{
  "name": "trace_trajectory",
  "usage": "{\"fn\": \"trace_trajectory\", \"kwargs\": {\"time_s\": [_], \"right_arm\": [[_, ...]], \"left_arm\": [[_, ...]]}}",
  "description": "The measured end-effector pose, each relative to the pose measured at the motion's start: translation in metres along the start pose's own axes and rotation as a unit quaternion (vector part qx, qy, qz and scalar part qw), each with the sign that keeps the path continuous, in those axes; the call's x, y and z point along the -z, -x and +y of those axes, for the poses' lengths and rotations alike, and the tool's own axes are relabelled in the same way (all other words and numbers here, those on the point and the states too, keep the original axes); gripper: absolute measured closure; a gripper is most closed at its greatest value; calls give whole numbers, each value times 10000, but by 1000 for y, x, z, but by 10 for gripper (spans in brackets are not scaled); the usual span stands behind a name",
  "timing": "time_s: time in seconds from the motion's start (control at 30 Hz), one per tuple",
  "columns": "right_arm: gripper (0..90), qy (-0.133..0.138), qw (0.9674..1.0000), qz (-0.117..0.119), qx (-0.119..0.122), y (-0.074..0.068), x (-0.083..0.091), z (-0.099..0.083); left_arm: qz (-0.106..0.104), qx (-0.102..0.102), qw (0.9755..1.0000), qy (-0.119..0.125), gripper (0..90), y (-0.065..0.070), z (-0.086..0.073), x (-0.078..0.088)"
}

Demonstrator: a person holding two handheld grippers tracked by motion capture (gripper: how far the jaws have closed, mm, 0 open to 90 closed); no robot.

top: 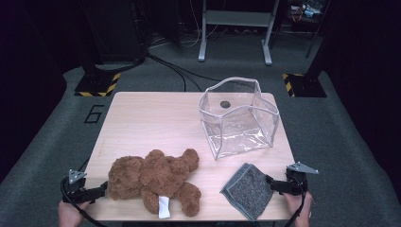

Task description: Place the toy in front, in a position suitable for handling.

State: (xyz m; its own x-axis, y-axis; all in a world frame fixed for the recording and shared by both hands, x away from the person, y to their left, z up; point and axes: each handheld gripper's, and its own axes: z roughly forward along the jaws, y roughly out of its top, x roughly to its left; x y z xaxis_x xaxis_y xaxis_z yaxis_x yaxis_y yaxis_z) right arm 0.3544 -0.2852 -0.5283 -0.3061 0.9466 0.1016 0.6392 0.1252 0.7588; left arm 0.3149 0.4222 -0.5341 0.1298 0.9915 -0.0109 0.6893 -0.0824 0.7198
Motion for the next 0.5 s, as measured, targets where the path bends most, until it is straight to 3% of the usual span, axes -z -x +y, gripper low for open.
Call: {"fn": "trace_trajectory", "kwargs": {"time_s": [0.47, 0.5], "right_arm": [[45, 5, 10000, 9, -2, 0, 0, 0], [45, 31, 10000, 11, -17, 0, 1, 0]], "left_arm": [[11, 11, 10000, 5, 0, 0, 0, 0], [49, 7, 9999, 115, 0, 0, -1, -1]]}}
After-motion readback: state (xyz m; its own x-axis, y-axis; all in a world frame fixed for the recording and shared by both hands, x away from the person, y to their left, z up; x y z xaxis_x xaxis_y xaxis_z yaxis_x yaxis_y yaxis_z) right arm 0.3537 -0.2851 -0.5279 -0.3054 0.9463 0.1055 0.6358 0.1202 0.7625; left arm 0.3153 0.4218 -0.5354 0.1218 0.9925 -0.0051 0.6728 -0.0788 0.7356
